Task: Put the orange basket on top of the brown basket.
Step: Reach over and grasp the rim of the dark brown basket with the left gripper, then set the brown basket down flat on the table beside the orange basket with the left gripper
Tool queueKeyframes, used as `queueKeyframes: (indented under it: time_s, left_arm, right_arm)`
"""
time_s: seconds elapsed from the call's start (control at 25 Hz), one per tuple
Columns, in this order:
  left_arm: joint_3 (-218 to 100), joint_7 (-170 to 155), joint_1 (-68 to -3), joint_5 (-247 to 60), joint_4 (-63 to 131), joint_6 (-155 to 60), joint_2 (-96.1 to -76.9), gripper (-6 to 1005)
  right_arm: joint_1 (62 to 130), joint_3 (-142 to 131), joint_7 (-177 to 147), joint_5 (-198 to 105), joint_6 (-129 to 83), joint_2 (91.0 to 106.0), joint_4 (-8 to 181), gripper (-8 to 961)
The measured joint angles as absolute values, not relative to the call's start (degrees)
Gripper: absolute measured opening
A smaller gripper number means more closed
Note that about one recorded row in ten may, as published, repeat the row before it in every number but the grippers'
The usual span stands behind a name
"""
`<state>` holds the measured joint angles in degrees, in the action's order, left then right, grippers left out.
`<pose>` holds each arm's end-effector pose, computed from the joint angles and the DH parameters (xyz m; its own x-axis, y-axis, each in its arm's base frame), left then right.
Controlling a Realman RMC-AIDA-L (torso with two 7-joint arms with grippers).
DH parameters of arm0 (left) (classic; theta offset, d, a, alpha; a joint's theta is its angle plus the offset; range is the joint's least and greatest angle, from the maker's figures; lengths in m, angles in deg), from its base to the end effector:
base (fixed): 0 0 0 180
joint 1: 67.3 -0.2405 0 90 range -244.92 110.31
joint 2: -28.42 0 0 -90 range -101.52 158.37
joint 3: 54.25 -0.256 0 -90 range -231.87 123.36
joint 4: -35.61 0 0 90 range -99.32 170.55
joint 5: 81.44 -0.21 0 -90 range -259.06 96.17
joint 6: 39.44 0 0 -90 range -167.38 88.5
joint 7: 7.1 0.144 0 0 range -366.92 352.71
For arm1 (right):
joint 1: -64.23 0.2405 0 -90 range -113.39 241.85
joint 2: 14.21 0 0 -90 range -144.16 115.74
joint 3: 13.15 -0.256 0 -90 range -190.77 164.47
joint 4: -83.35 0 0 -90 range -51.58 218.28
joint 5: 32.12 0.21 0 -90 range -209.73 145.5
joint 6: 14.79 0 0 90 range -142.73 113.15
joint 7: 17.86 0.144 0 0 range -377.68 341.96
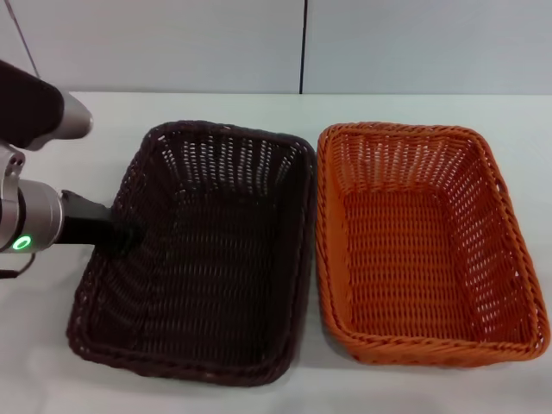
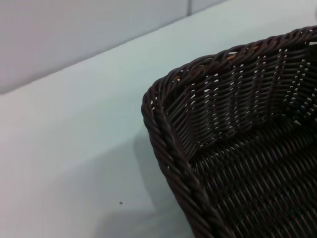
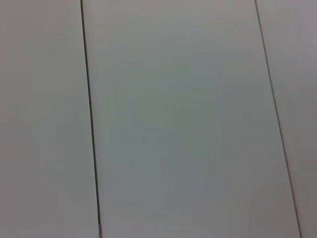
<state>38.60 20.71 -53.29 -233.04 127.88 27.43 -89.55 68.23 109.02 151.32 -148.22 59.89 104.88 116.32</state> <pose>-0.2213 0.3374 0.0271 0.7672 0.6363 0.0809 0.5151 -0.5361 -0.6689 0.3631 0.2500 0.0366 0.6825 0.2036 -0.7020 -0.7139 0.3917 -0.5805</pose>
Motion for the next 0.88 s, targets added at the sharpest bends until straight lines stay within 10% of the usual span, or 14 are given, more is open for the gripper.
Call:
queueKeyframes:
  time_s: [0.88]
  left_arm:
    - [65.36, 70.39, -38.67, -226.68, 124.9, 53.16, -89.25, 251]
  right_arm:
    - [67.3, 109.53, 151.32, -148.22, 60.28, 105.06, 118.07, 685]
